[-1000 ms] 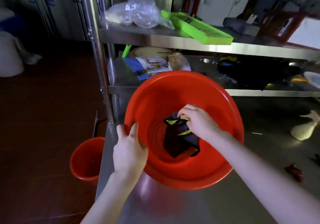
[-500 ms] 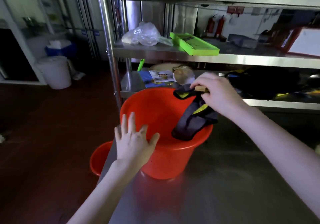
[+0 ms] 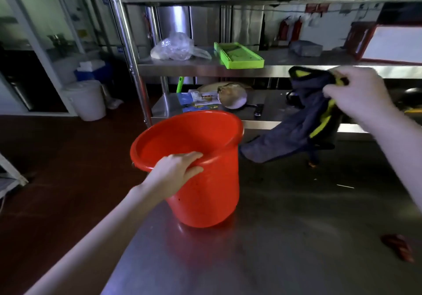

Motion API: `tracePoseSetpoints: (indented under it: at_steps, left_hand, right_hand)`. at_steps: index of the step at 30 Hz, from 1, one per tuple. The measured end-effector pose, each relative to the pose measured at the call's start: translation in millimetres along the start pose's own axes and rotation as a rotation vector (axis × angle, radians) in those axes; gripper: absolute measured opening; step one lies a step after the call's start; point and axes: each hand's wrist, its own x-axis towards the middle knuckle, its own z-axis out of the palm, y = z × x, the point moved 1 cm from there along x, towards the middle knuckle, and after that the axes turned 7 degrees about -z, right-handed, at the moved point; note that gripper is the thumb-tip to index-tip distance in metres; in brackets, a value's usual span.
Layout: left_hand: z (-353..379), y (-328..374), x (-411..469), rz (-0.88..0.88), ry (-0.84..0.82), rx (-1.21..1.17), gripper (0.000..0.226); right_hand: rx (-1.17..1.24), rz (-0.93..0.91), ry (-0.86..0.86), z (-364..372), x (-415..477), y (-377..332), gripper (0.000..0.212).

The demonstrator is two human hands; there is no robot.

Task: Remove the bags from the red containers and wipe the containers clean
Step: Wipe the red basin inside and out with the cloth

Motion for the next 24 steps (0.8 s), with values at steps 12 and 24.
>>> tracePoseSetpoints:
  at_steps: [12,24]
  left_hand:
    - [-28.6,-47.1,-1.7,-0.431,0.211,-0.431,0.043]
    - [-15.3,-121.5,-27.5,-0.644,0.249,-0.994,0.018]
  right_hand:
    - [0.404,0.126,-0.124,80.9,-9.2,-36.4,0.016]
    - [0.327,-0.377,-1.019,254.0,-88.0,-163.0,0.039]
